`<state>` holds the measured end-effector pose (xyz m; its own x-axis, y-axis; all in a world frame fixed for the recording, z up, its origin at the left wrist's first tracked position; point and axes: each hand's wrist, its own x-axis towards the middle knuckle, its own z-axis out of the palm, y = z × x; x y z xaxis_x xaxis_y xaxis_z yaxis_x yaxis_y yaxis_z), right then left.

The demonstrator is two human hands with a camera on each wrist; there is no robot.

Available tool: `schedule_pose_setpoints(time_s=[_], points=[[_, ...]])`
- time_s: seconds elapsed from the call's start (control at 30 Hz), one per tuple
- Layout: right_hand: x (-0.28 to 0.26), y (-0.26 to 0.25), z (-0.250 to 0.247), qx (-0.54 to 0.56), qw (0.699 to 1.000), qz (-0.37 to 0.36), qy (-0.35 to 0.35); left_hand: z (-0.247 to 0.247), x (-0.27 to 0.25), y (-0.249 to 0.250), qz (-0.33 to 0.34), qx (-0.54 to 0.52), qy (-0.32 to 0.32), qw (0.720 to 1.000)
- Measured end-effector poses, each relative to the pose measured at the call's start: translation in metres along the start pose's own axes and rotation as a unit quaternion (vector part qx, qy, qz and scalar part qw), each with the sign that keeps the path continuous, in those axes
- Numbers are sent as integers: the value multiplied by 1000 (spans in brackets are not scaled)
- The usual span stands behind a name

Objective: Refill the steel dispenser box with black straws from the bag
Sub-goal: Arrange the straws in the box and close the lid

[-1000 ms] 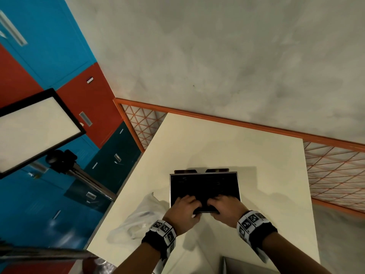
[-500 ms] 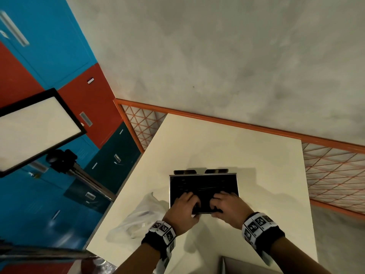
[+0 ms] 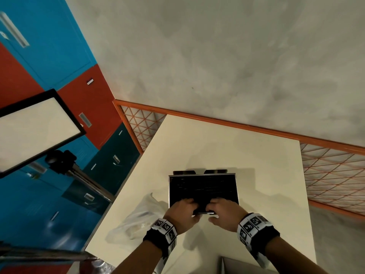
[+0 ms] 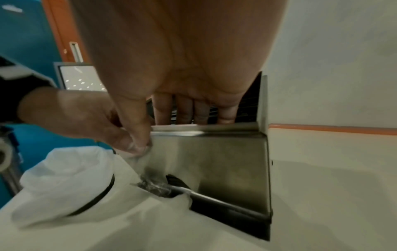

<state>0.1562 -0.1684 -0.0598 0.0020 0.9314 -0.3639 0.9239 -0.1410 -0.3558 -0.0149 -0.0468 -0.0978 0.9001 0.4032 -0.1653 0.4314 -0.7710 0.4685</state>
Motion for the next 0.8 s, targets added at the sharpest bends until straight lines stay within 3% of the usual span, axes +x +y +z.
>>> schedule_pose_setpoints(time_s=[0.23, 0.43, 0.53, 0.67, 0.8], points=[[5, -1, 6, -13, 999, 20, -46, 0, 4, 0, -17, -18, 23, 999], [9, 0, 1, 25, 999, 24, 19, -5, 14, -2, -32, -1, 22, 999], [15, -8, -2, 47, 999, 8, 2, -6, 17, -1, -51, 6, 5, 999], [23, -14, -3, 2, 998, 36, -58, -5, 16, 0, -88, 6, -46, 995], [27, -12, 2, -25, 996, 54, -73, -3, 17, 2, -96, 38, -71, 992]])
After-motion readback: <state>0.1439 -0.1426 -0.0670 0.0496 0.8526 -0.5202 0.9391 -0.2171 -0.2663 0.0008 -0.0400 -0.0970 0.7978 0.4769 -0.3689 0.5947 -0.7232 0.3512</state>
